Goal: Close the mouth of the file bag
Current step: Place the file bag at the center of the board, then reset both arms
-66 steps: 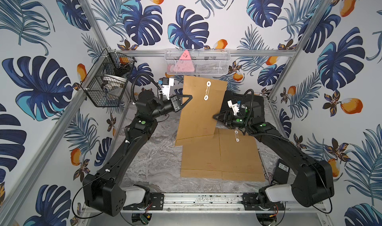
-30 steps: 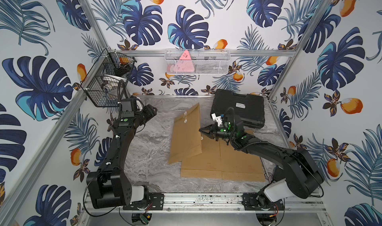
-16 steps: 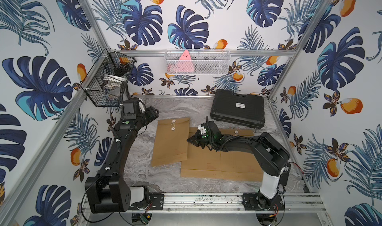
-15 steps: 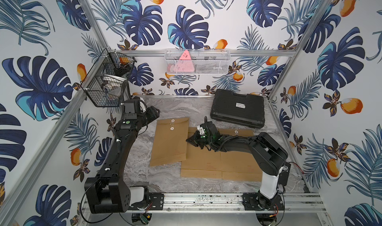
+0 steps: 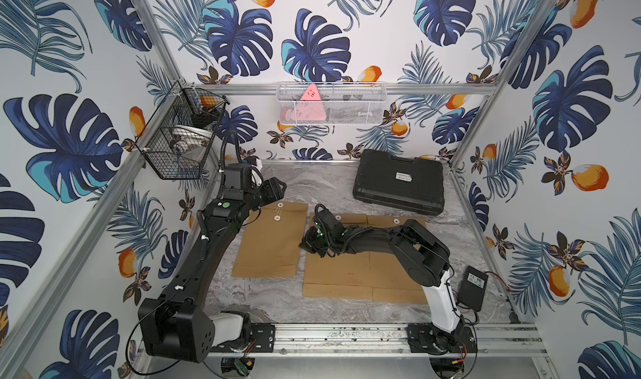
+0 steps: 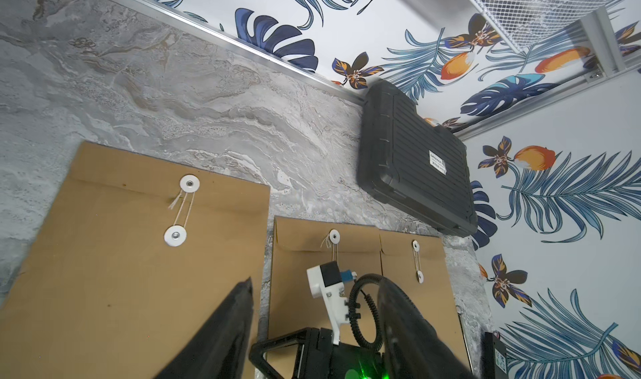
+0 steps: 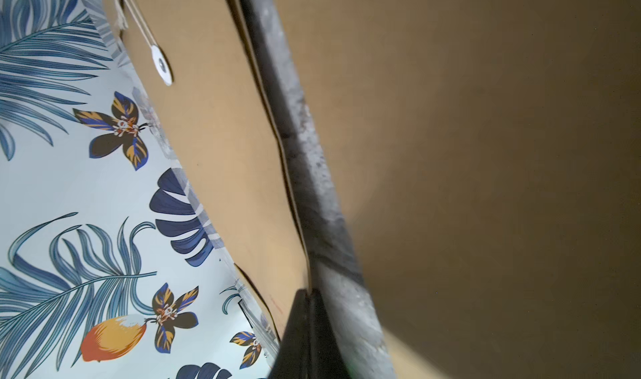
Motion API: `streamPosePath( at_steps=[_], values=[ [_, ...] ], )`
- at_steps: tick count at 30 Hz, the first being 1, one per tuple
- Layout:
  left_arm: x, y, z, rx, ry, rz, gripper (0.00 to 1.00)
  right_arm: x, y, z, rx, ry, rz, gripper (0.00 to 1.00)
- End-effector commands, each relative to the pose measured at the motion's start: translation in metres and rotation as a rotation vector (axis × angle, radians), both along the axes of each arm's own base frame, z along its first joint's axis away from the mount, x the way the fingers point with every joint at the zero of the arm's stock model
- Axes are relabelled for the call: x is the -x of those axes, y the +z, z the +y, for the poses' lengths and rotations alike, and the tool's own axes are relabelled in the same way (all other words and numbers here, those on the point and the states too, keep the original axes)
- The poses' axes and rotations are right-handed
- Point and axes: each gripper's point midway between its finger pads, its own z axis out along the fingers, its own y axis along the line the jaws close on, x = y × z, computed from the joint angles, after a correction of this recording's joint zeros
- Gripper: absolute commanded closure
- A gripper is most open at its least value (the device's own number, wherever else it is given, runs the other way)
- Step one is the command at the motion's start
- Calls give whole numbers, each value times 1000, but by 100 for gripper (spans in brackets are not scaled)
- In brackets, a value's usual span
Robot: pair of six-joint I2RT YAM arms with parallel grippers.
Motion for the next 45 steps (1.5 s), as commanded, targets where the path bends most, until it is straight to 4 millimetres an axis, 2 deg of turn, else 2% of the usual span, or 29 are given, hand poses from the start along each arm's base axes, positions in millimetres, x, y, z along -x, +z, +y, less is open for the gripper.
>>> streamPosePath(
  at_steps=[1, 2, 3, 5, 7, 10, 13, 15, 17, 19, 20, 21, 23, 26, 28, 32, 36, 38, 42, 43, 45],
  values=[
    [0, 2, 3, -34, -2, -20, 38, 10, 14, -11, 61, 60, -16, 69],
    [0, 1, 3, -42, -3, -20, 38, 14, 19, -14, 80, 93, -25, 62],
    [-1, 3, 4, -48, -4, -24, 37, 16, 34, -20, 102, 115, -50, 57],
    [0, 6, 3, -55, -10, -43, 37, 18, 51, -40, 193, 155, -112, 48],
    [1, 9, 3, -65, -18, -73, 36, 12, 68, -71, 309, 165, -183, 41],
    [7, 7, -2, -160, -29, -152, 34, -12, 107, -127, 410, 129, -368, 31],
    [20, -10, -25, -359, -103, -253, 27, -36, 150, -181, 486, 84, -641, 18],
    [24, -36, -37, -449, -139, -271, 22, -52, 161, -220, 555, 59, -810, 10],
    [17, -53, -38, -457, -110, -272, 21, -70, 171, -263, 675, 9, -959, 3],
    [4, -59, -20, -488, 23, -296, 20, -86, 180, -314, 852, -82, -1024, 1],
    [0, -62, -8, -529, 94, -305, 19, -95, 182, -357, 983, -171, -1004, 0],
    [-5, -65, 5, -587, 155, -308, 18, -97, 183, -389, 1101, -233, -976, 0],
    [-11, -73, 25, -698, 244, -289, 15, -93, 175, -430, 1271, -306, -926, 0],
    [-11, -88, 50, -819, 348, -247, 12, -85, 160, -452, 1363, -365, -928, 0],
    [-6, -98, 60, -842, 377, -239, 12, -82, 148, -459, 1340, -429, -950, 0],
    [1, -118, 80, -827, 411, -234, 8, -89, 115, -467, 1299, -451, -968, 0],
    [-12, -143, 83, -846, 381, -235, 2, -94, 87, -475, 1245, -474, -966, 0],
    [-18, -160, 88, -842, 358, -175, 1, -93, 72, -480, 1217, -478, -939, 0],
    [-18, -182, 92, -788, 339, -190, 1, -97, 64, -482, 1189, -476, -966, 0],
    [-17, -188, 87, -778, 312, -204, 1, -98, 60, -482, 1167, -463, -939, 0],
    [-15, -187, 86, -769, 308, -225, 1, -100, 55, -483, 1124, -440, -933, 0]
  ],
)
